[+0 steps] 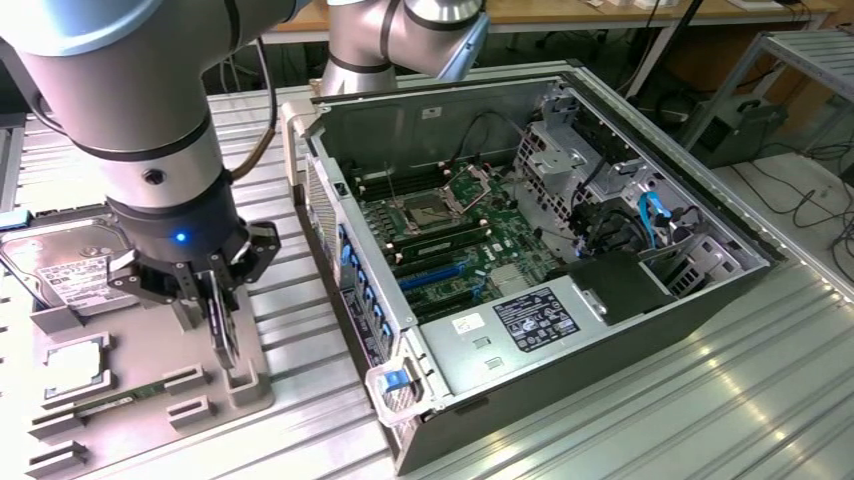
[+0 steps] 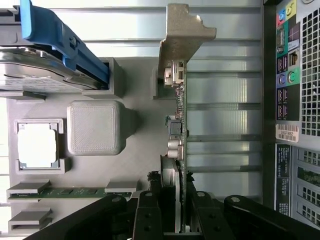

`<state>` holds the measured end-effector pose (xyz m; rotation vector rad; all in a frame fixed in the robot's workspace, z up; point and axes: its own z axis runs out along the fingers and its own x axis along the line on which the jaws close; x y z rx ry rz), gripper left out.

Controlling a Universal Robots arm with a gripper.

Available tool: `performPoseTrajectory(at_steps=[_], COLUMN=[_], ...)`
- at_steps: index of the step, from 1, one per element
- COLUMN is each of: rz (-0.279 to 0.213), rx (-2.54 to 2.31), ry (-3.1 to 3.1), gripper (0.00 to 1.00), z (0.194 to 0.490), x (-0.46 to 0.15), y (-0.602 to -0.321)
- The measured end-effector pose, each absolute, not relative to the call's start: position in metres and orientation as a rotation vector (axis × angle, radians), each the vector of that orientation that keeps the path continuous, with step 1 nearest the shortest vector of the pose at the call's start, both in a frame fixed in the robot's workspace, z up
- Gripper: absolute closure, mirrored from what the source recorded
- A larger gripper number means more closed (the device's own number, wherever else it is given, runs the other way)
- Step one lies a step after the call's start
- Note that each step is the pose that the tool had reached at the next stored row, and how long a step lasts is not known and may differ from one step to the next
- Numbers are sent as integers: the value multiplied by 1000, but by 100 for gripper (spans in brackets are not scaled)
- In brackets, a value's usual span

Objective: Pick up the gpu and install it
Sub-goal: 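Pick up the gpu and move the gpu toward the slot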

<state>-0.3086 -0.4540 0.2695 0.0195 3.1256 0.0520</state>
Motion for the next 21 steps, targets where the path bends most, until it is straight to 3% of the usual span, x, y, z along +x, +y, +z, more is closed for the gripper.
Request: performPoseTrajectory(at_steps=[21], rz=[51], rx=[20], ry=[3126], gripper=[72], z=[283], x=[-309], y=[-454])
